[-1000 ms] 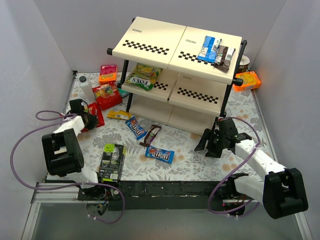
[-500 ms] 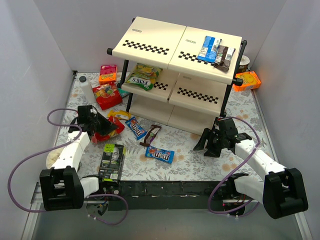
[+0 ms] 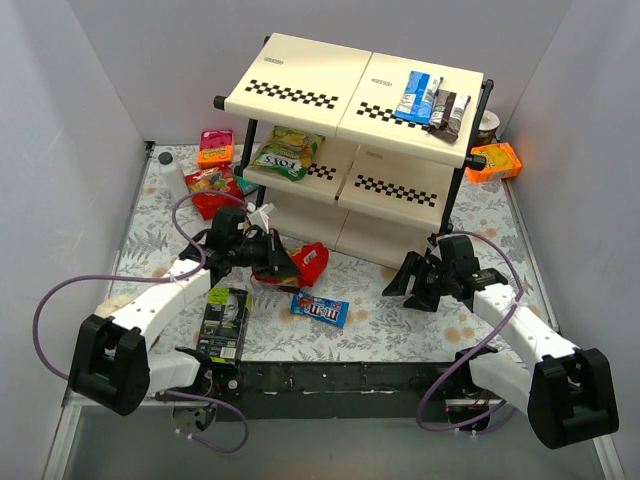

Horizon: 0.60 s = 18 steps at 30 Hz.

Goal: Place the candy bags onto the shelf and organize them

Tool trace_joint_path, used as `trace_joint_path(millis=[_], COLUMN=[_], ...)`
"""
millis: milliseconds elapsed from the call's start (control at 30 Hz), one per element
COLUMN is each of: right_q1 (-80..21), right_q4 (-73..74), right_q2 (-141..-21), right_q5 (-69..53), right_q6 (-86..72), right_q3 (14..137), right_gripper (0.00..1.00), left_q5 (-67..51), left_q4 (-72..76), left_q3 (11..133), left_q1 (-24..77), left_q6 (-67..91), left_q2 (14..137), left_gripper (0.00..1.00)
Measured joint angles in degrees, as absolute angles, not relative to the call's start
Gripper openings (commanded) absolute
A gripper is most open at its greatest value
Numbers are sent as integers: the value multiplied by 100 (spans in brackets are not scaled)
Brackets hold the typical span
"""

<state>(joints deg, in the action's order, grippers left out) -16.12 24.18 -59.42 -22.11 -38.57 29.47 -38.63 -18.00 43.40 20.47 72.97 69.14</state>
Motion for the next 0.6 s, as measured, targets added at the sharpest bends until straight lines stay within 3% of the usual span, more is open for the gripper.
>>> trace_joint_path(millis=[33,100,167,200,333,600], right_q1=[-1612,-1614,-1616,-1616,-1658,-2440], right_q4=[2388,2314,2250,2222,2128,2021], right_q2=[-5911,-5839,-5795,-5780,-5769,-6016], right_q5=[-2261,-2379,-2462,-2491,-2576,-2403], right_q6=[-3879,-3909,-3940,-3948,-3979,-3868], right_q3=[2943,2908,2871,2856,2834,2958], right_gripper=[81,81,83,83,85,85], left_q5=[-3975,-4080,-4115,-4115,-3833,-2578], left_q4=[-1756,-1680,-1544,-1470,-1406,-1761], left_q3=[4340,4340,4322,4309,4082,3924], left_q1=[2213,2445,2633,2672,2687,2685], left_q6=[7214,7116,7065,7061,7212,7789], left_q2=[6949,6978,6987,6984,6827,5920], left_gripper=[8,42,50,66,78,79])
